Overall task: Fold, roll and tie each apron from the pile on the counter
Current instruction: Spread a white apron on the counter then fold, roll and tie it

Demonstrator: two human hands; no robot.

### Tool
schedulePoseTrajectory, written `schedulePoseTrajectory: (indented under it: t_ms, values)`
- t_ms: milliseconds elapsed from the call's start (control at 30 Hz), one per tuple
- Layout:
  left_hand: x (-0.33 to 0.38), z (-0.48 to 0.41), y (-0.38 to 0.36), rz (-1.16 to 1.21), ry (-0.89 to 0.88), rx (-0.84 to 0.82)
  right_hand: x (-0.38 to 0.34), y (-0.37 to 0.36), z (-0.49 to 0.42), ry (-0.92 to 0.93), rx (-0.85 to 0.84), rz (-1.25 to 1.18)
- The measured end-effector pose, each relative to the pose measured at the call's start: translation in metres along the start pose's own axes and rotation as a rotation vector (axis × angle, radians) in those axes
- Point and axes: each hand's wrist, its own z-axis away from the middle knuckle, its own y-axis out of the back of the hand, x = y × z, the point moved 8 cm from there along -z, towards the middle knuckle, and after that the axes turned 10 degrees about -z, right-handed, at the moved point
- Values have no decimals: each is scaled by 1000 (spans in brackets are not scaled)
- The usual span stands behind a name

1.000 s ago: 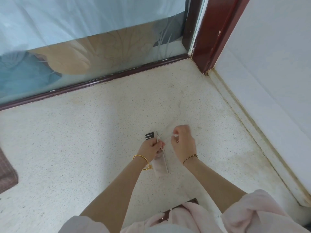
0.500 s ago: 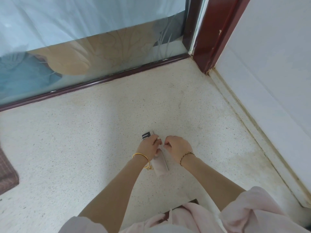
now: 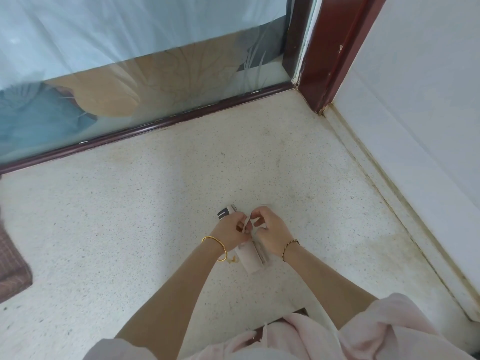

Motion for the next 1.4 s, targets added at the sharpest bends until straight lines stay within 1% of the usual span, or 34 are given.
schedulePoseTrajectory:
  t_ms: [67,133,200,267,300,367,500,633,733,767,867,933,967,1033,1067,1133,1167,1200,1233,1300,1333,1400]
  values:
    - [6,2,0,-175,-41,31,3,-4,-2,-4,-8,-103]
    - [14,4,1,-357,-118,88,6,-5,-4,6,-20,-111]
    - [21,11,1,-515,-201,178,6,-8,-4,7,-59,-141]
    - [26,16,0,-605,-283,281,6,-12,-1,-1,-96,-192]
    - [26,17,-2,-603,-296,317,8,-14,-1,-8,-98,-204]
    - [24,18,-2,-544,-252,358,14,-15,-1,-25,-75,-215]
    - [15,16,5,-458,-122,356,16,-12,0,-58,-88,-157]
    - [15,15,5,-409,-170,296,16,-8,-3,-77,-121,-124]
    - [16,13,7,-327,-207,270,14,-5,-6,-47,-115,45]
    - [16,13,9,-318,-210,286,14,-4,-7,-41,-118,113]
    - [11,14,15,-321,-225,359,15,8,-11,-39,-171,450]
    - [8,13,17,-323,-221,387,14,19,-11,-27,-196,533]
    - [7,15,19,-348,-228,415,14,23,-11,-12,-206,567]
    - [5,19,23,-504,-217,470,17,34,-9,-2,-190,675]
    - [0,20,23,-608,-173,463,20,40,-8,-14,-161,751]
    - [-16,18,22,-758,-24,364,27,51,-6,-78,-83,873]
    - [-20,17,23,-750,44,323,31,51,-4,-119,-65,889]
    - [-20,16,26,-654,91,310,34,50,-3,-154,-57,885]
    - [-19,15,29,-496,117,311,38,47,-2,-179,-51,869]
    - [-13,13,32,-135,99,331,42,41,-1,-190,-28,821]
    - [-7,14,32,-20,68,330,42,41,0,-190,-19,798]
    - [2,14,26,158,53,273,43,40,2,-196,-8,758]
